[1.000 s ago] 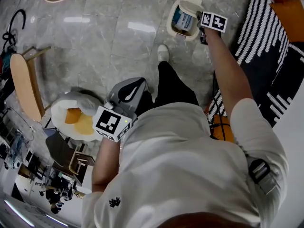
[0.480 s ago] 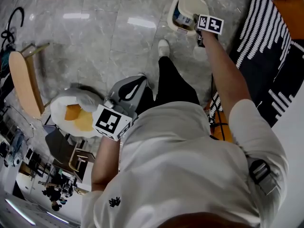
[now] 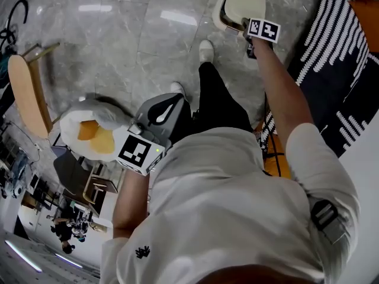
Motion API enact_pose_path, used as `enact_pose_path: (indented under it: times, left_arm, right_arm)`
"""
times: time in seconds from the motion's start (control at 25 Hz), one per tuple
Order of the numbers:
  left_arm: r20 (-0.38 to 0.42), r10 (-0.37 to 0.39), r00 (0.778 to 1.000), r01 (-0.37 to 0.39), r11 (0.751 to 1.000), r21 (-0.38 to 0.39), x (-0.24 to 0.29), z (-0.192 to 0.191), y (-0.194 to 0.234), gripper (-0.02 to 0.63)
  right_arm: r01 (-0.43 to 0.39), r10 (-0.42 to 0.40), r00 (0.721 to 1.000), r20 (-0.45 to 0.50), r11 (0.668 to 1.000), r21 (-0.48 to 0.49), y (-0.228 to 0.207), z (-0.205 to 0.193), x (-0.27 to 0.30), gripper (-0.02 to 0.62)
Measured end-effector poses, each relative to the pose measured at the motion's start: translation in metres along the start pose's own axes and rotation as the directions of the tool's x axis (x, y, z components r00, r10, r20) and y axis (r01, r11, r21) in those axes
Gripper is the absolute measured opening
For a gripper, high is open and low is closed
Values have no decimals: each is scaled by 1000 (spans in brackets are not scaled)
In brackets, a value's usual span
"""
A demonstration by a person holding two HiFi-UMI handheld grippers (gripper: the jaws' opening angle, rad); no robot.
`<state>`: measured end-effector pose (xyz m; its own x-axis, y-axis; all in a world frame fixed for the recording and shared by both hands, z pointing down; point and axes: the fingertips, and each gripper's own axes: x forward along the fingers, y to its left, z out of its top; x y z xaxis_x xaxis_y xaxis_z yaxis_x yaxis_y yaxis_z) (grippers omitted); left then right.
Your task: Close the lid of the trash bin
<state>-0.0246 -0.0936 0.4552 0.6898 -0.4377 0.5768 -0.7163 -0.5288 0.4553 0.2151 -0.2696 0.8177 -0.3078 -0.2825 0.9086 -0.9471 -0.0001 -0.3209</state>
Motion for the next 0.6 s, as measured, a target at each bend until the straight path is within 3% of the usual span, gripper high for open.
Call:
enact_pose_path:
  times: [0.48, 0.6]
  left_arm:
    - [-32, 14, 999, -16, 999, -49, 13, -14, 14, 57]
    - [-61, 11, 998, -16, 996, -92, 20, -18, 11, 57]
  right_arm:
    - [14, -14, 995, -96, 1000, -5, -10, -36, 41, 91]
    - [16, -18, 994, -110, 1000, -11, -14, -44, 50, 89]
